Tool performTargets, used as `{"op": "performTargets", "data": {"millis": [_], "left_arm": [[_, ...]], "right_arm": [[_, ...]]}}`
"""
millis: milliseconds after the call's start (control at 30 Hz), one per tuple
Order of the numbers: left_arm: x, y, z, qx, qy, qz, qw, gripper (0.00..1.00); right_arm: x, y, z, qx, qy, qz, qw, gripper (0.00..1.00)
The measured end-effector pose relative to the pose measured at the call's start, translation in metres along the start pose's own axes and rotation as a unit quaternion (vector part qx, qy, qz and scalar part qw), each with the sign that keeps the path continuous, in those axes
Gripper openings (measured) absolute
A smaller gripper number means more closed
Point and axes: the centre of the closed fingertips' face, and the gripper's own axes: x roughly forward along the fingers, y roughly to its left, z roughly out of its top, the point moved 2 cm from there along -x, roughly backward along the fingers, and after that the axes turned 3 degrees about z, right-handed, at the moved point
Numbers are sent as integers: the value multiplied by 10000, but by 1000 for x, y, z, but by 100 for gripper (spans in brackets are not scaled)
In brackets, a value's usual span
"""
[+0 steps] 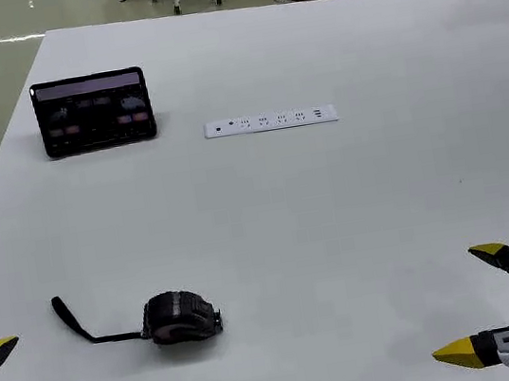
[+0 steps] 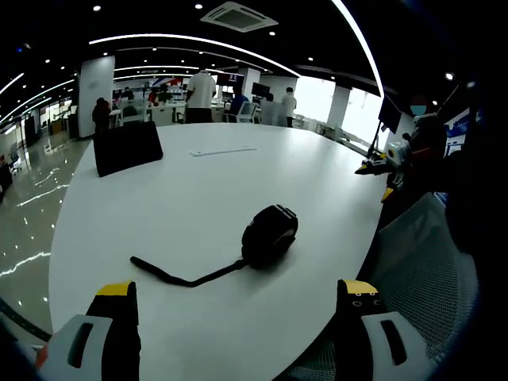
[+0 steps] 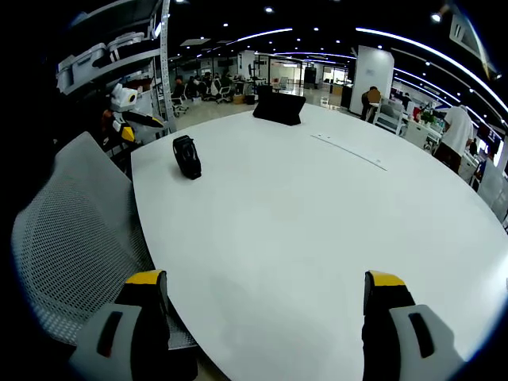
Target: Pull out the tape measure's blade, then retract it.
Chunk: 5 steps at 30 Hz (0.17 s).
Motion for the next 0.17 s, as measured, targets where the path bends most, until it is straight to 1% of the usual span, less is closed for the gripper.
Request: {"op": "performTargets", "data": {"millis": [167], "left_arm": [[0,3,3,2,-14,4,10000,100]], "right_arm": [[0,3,-4,46,24,-4,10000,98]]}}
